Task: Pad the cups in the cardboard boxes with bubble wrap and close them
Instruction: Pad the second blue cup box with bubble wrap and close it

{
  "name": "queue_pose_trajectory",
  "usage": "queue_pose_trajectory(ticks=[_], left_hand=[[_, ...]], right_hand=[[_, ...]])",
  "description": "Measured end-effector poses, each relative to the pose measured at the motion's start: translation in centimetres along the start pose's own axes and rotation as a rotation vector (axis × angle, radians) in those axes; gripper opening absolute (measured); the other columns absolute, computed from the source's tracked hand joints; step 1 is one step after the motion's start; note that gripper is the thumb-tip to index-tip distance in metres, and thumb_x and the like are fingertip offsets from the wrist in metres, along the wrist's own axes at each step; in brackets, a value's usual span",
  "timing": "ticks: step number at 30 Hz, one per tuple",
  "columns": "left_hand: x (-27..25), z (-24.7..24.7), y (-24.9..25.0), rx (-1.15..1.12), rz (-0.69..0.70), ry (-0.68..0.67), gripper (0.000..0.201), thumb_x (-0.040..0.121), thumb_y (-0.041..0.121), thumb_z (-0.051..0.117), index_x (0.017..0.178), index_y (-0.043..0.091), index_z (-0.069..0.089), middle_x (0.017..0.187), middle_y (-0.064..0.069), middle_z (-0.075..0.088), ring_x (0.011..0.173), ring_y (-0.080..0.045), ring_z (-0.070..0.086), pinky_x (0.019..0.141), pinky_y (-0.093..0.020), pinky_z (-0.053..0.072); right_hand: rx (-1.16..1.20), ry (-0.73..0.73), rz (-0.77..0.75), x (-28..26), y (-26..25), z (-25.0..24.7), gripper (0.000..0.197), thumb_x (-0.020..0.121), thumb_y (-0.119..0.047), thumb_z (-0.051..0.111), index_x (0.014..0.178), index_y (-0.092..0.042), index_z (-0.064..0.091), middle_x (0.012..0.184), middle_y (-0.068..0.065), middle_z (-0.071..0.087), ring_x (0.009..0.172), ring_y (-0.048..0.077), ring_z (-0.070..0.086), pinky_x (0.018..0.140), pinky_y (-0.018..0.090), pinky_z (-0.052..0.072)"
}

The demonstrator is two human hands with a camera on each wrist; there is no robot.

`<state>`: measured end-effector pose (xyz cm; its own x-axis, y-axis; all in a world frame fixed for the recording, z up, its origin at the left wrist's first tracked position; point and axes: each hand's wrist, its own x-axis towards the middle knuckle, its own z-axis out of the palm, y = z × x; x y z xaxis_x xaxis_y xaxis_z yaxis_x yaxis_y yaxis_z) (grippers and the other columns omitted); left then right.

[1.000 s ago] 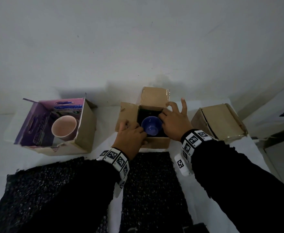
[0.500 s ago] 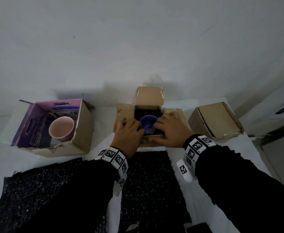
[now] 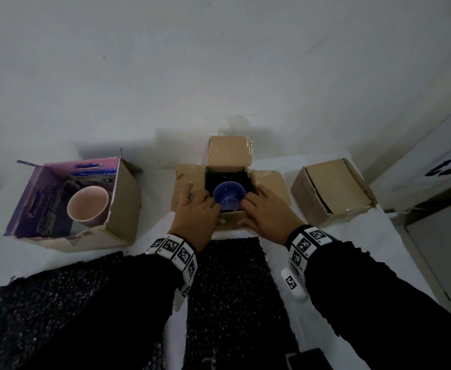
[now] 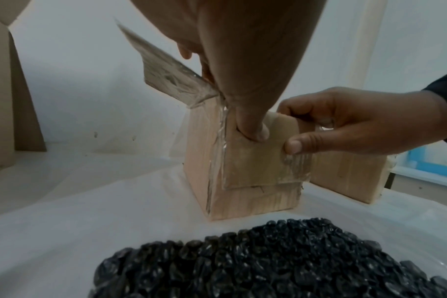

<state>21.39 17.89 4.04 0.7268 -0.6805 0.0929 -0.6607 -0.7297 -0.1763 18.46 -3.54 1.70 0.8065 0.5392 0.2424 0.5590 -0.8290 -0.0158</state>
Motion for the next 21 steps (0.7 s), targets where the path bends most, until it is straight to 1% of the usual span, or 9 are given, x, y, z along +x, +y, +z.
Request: queue_pose_trajectory(ticks=[3,5,7,10,12,14,16,18,21], left_hand=[[0.1,0.2,-0.3,0.003,-0.018,-0.018,0.027,0.07,0.048,0.076,0.07,0.023,0.066,0.074,0.007,0.066,0.091,-0.021,0.06,0.106,-0.051,0.017],[0.5,-0.1,-0.5,-0.023,-0.033,-0.06,0.029,0.072,0.05,0.075,0.069,0.024,0.064,0.072,0.009,0.065,0.092,-0.02,0.058,0.105,-0.051,0.014],[0.9,-0.4,-0.5,-0.027,-0.043,-0.131,0.028,0.082,0.053,0.063,0.081,0.025,0.065,0.083,0.01,0.066,0.103,-0.019,0.053,0.106,-0.051,0.006],[1.1,-0.7,-0.5,-0.052,-0.089,-0.126,0.033,0.084,0.054,0.055,0.107,0.031,0.056,0.101,0.008,0.063,0.112,-0.018,0.048,0.107,-0.047,0.006],[1.3,-0.9,-0.5,-0.073,-0.095,-0.121,0.036,0.085,0.054,0.052,0.112,0.031,0.055,0.105,0.007,0.062,0.114,-0.018,0.047,0.109,-0.047,0.011],[1.1,-1.2,-0.6,-0.081,-0.068,-0.132,0.035,0.088,0.055,0.049,0.108,0.03,0.061,0.108,0.009,0.062,0.116,-0.017,0.045,0.109,-0.048,0.01],[0.6,-1.1,-0.8,-0.077,-0.034,-0.078,0.035,0.084,0.056,0.054,0.098,0.028,0.068,0.104,0.008,0.064,0.114,-0.019,0.048,0.107,-0.051,0.009],[0.1,-0.5,-1.0,-0.072,-0.024,-0.003,0.032,0.075,0.055,0.064,0.085,0.025,0.071,0.094,0.006,0.067,0.108,-0.022,0.054,0.106,-0.053,0.011],[0.0,-0.2,-0.6,-0.11,-0.054,0.029,0.028,0.072,0.052,0.068,0.081,0.026,0.068,0.087,0.008,0.07,0.106,-0.022,0.057,0.106,-0.053,0.011]], right_hand=[[-0.058,-0.02,0.041,-0.4,-0.3,0.0,0.024,0.093,-0.04,0.051,0.093,-0.017,0.055,0.076,0.002,0.063,0.074,0.025,0.06,0.111,0.054,0.023],[-0.085,-0.058,0.091,-0.5,-0.4,-0.1,0.023,0.09,-0.04,0.057,0.096,-0.018,0.057,0.073,0.002,0.064,0.076,0.025,0.061,0.112,0.06,0.02],[-0.055,-0.126,0.145,0.0,-0.5,-0.6,0.025,0.087,-0.039,0.063,0.101,-0.018,0.058,0.073,0.004,0.063,0.078,0.027,0.061,0.111,0.063,0.019],[0.01,-0.187,0.248,0.9,-1.1,-1.2,0.032,0.085,-0.037,0.059,0.111,-0.02,0.054,0.087,0.002,0.064,0.092,0.029,0.058,0.108,0.058,0.017],[0.075,-0.151,0.28,1.2,-1.9,-1.1,0.039,0.08,-0.029,0.06,0.118,-0.023,0.057,0.102,0.001,0.062,0.1,0.029,0.054,0.101,0.052,0.018],[0.155,-0.115,0.305,1.4,-2.4,-1.0,0.043,0.076,-0.018,0.061,0.117,-0.028,0.061,0.108,-0.001,0.06,0.103,0.028,0.051,0.095,0.044,0.017],[0.185,-0.145,0.329,1.5,-2.6,-1.3,0.044,0.077,-0.014,0.06,0.117,-0.032,0.061,0.108,-0.006,0.06,0.105,0.024,0.049,0.093,0.04,0.015],[0.178,-0.188,0.336,1.6,-2.5,-1.7,0.04,0.08,-0.016,0.059,0.116,-0.034,0.06,0.103,-0.006,0.061,0.106,0.021,0.048,0.095,0.04,0.014],[0.141,-0.229,0.32,1.7,-2.4,-2.1,0.038,0.083,-0.018,0.058,0.116,-0.037,0.059,0.098,-0.003,0.059,0.107,0.02,0.045,0.099,0.044,0.012]])
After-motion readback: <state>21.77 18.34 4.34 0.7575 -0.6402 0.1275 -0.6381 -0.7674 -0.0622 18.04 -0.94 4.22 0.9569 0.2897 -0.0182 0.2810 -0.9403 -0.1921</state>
